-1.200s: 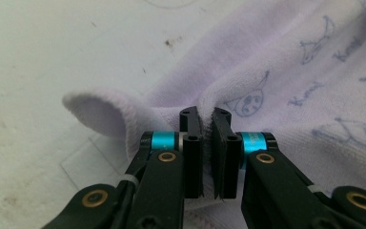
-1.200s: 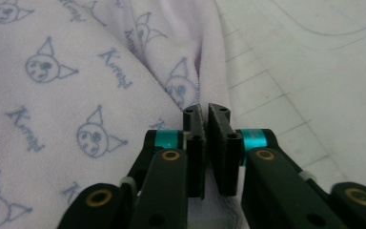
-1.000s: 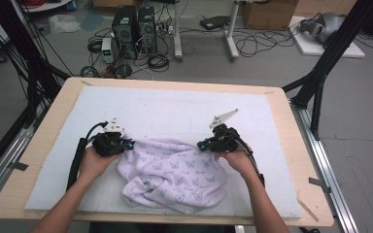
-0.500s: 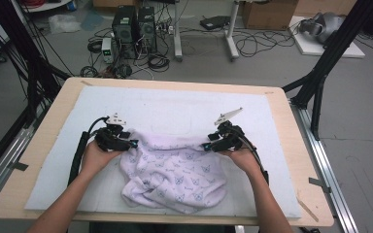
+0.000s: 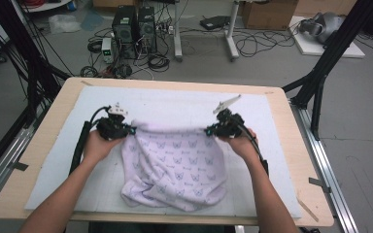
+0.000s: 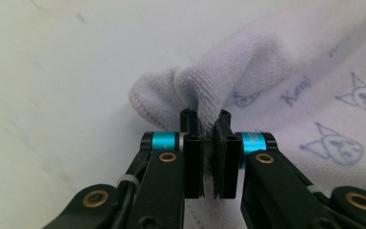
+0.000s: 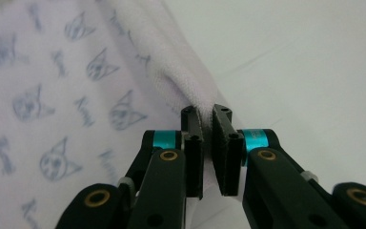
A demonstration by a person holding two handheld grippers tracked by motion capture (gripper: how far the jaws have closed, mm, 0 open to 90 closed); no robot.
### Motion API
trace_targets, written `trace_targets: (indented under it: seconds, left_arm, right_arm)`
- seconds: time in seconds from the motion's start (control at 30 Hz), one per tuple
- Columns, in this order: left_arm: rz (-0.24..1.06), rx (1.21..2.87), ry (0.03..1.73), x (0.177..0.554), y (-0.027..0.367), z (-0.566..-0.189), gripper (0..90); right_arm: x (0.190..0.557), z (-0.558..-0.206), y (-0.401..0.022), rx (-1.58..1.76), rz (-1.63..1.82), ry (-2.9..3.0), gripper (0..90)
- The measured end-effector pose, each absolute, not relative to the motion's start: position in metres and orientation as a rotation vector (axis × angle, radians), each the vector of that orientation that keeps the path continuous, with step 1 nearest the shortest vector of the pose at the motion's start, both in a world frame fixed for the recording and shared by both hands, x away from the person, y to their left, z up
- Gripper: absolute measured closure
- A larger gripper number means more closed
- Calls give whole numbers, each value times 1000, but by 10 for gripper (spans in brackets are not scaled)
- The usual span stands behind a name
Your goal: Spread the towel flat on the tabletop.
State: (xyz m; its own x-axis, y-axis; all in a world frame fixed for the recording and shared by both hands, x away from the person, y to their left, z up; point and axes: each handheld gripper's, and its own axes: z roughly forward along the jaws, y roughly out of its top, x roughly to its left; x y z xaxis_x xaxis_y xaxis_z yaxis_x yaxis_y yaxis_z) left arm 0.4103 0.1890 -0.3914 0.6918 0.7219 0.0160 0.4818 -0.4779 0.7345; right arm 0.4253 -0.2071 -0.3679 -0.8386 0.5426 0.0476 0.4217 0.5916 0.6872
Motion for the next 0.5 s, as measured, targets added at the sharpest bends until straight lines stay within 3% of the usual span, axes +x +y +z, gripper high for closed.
trace_targets:
  seconds: [0.1,0.13,0.17,0.2,0.23,0.33,0.5]
  left_arm:
    - [539,2080,910,436,185,-348,843]
    - [577,2038,926,445,185,-335,767]
    - [612,2011,948,452,184,-327,767]
    - [644,1983,997,460,184,-320,642]
    - [631,1979,1011,465,185,-319,567]
    - [595,2029,1007,466,186,-328,494]
    - [506,2061,996,451,194,-360,489]
  right_arm:
    - [440,-339,-210,826,1100,2530,843]
    - [455,-315,-210,834,1137,2417,788]
    - [455,-315,-210,834,1137,2417,788]
    - [460,-310,-210,845,1137,2374,704]
    - [469,-307,-211,886,1136,2337,648]
    - [477,-324,-212,975,1151,2401,540]
    - [461,-348,-209,943,1157,2448,496]
